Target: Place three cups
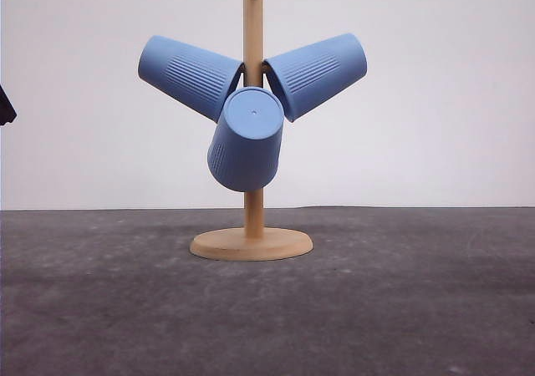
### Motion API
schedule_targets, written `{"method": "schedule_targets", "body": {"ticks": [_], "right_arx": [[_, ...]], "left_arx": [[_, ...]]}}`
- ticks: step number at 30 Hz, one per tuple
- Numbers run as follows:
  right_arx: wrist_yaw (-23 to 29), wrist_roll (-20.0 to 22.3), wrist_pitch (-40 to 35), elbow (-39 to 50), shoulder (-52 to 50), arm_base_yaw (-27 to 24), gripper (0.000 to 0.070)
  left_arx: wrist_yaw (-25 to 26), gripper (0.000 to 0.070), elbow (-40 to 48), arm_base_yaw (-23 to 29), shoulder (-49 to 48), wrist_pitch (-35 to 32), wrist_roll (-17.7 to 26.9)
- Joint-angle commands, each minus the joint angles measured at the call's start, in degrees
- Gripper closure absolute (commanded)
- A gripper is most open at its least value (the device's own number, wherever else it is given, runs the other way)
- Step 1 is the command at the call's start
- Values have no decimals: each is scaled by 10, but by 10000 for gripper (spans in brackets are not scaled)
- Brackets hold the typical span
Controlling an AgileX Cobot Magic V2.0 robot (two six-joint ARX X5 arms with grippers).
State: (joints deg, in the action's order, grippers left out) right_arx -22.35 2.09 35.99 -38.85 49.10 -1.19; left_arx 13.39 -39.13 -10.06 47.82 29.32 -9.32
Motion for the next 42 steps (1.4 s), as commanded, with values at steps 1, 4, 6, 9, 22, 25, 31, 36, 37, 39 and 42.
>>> {"method": "schedule_targets", "body": {"ticks": [1, 4, 6, 9, 22, 25, 31, 36, 37, 39, 42], "right_arx": [[-1, -2, -4, -5, 2, -1, 683], [-1, -2, -4, -5, 2, -1, 683], [-1, -2, -4, -5, 2, -1, 683], [-1, -2, -4, -5, 2, -1, 683], [-1, -2, -4, -5, 2, -1, 683], [-1, -2, -4, -5, 2, -1, 683], [-1, -2, -4, -5, 2, -1, 683], [-1, -2, -4, -5, 2, -1, 683], [-1, -2, -4, -5, 2, -1, 683], [-1, -2, -4, -5, 2, -1, 683], [-1, -2, -4, -5, 2, -1, 683]], "left_arx": [[-1, 700, -2, 4, -8, -10, 21], [-1, 700, 23, 16, -45, -46, 79], [-1, 700, 52, 31, -86, -80, 98], [-1, 700, 99, 55, -147, -127, 103], [-163, 700, 294, 87, -395, -199, 59], [-166, 700, 326, 87, -435, -199, 57], [-161, 700, 376, 82, -477, -205, 52], [-149, 700, 384, 63, -477, -185, 69], [-149, 700, 384, 60, -477, -185, 75], [-149, 700, 384, 57, -476, -186, 72], [-149, 700, 384, 56, -475, -186, 69]]}}
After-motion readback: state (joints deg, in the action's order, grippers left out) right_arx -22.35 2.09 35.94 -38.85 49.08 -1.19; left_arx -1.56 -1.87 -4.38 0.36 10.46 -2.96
